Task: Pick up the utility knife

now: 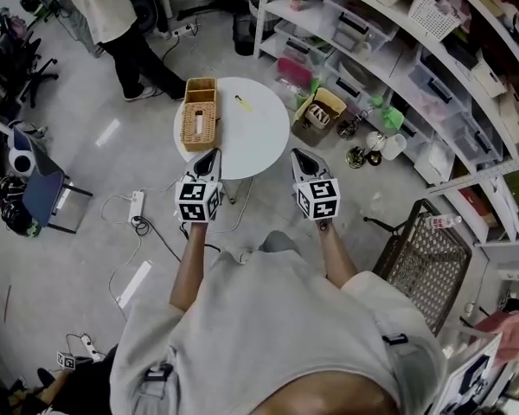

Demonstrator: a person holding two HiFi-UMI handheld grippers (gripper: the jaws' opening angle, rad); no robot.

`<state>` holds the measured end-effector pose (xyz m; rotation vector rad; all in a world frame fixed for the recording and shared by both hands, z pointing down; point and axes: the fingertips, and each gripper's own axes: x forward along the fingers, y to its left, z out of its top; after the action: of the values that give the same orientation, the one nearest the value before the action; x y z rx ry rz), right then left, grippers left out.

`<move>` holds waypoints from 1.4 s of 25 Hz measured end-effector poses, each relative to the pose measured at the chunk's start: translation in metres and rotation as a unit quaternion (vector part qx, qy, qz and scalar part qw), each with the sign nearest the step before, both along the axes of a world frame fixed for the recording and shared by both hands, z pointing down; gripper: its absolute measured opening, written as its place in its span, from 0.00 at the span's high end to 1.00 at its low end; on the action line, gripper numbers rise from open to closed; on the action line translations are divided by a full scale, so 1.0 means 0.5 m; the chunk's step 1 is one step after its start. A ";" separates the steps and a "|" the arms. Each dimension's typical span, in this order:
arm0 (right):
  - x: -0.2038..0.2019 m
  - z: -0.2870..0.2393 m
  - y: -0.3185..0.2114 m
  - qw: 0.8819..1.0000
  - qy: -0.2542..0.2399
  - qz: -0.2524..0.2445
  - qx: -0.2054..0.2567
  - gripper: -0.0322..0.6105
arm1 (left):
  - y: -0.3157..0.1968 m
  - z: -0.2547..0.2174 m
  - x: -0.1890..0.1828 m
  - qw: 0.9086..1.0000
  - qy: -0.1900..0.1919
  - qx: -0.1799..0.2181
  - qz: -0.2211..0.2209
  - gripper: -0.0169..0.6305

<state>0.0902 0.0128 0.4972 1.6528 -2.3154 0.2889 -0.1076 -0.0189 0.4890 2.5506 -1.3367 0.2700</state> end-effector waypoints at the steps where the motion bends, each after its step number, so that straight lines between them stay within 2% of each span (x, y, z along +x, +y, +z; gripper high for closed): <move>1: 0.000 0.002 -0.006 1.000 0.000 0.000 -0.001 0.90 | -0.006 0.005 0.000 1.000 -0.001 -0.003 0.001 0.95; 10: -0.009 0.040 -0.093 1.000 -0.009 -0.009 -0.014 0.90 | -0.090 0.047 0.009 1.000 -0.008 -0.021 0.001 0.94; 17: -0.005 0.046 -0.241 0.999 -0.019 -0.031 -0.019 0.90 | -0.219 0.046 0.023 0.999 -0.013 -0.028 -0.015 0.94; 28: 0.008 0.053 -0.492 0.996 -0.033 -0.077 -0.031 0.90 | -0.438 0.035 0.040 0.997 -0.021 -0.036 -0.064 0.94; 35: 0.003 0.077 -0.595 0.993 -0.037 -0.105 -0.044 0.90 | -0.528 0.055 0.043 0.995 -0.033 -0.049 -0.080 0.94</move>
<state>0.0915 -0.2846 0.5359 1.3649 -2.4682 0.4068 -0.0860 -0.2831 0.5163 2.3580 -1.5042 0.3808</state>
